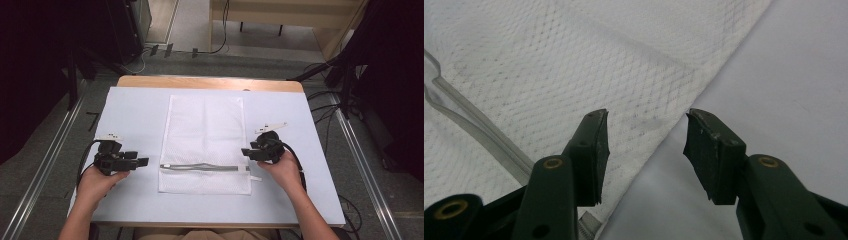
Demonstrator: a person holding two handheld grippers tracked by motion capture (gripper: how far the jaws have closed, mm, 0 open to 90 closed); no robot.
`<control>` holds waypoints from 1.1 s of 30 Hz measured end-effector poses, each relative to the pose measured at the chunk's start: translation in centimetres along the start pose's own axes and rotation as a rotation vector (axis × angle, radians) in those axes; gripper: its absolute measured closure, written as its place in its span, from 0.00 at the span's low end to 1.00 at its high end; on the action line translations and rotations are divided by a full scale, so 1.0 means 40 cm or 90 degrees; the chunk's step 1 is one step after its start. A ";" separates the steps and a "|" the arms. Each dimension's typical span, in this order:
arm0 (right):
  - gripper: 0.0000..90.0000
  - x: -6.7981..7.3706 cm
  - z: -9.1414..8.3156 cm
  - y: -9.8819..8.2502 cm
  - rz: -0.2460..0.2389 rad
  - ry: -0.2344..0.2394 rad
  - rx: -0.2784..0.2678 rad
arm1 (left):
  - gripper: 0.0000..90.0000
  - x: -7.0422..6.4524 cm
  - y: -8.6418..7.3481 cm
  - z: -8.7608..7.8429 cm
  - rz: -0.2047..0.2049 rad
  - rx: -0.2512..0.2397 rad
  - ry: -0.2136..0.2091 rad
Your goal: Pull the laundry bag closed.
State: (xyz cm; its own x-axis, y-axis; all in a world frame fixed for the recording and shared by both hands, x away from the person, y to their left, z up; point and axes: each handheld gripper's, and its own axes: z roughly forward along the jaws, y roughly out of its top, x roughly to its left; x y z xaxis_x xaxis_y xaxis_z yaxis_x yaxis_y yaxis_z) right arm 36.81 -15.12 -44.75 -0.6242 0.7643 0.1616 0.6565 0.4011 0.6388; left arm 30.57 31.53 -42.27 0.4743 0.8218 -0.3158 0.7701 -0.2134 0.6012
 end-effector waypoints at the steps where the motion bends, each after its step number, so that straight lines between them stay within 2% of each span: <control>1: 0.59 0.000 0.000 0.000 0.001 0.000 -0.001 | 0.41 -0.001 0.000 -0.001 0.001 0.000 0.000; 8: 0.61 0.002 0.000 0.006 0.002 0.007 -0.006 | 0.41 0.000 -0.004 -0.005 0.000 -0.001 0.003; 10: 0.61 0.005 0.000 0.006 0.007 0.006 0.002 | 0.41 0.000 -0.005 -0.005 0.001 -0.002 0.003; 18: 0.59 0.006 0.002 0.010 -0.005 0.000 0.003 | 0.41 0.000 -0.009 -0.006 0.000 -0.002 0.004; 19: 0.61 0.008 0.005 0.011 0.001 0.022 0.003 | 0.41 0.001 -0.010 -0.008 0.003 -0.001 0.006; 22: 0.61 0.012 0.007 0.013 -0.008 0.023 0.002 | 0.41 0.002 -0.011 -0.010 0.002 -0.003 0.008; 26: 0.62 0.017 0.009 0.015 -0.004 0.024 0.004 | 0.41 0.002 -0.014 -0.012 0.001 -0.004 0.007; 29: 0.62 0.028 0.003 0.021 -0.001 0.038 -0.003 | 0.41 0.003 -0.015 -0.016 -0.003 -0.005 0.008; 33: 0.63 0.058 0.000 0.033 -0.021 0.046 -0.008 | 0.41 0.003 -0.017 -0.017 -0.006 -0.008 0.007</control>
State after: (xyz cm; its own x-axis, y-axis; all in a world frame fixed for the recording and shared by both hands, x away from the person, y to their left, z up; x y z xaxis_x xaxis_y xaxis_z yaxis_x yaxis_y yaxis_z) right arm 36.25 -12.82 -43.52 -0.6750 0.7119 0.1938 0.6298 0.4192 0.6539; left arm 29.82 32.12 -42.22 0.4621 0.8298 -0.3128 0.7688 -0.1991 0.6076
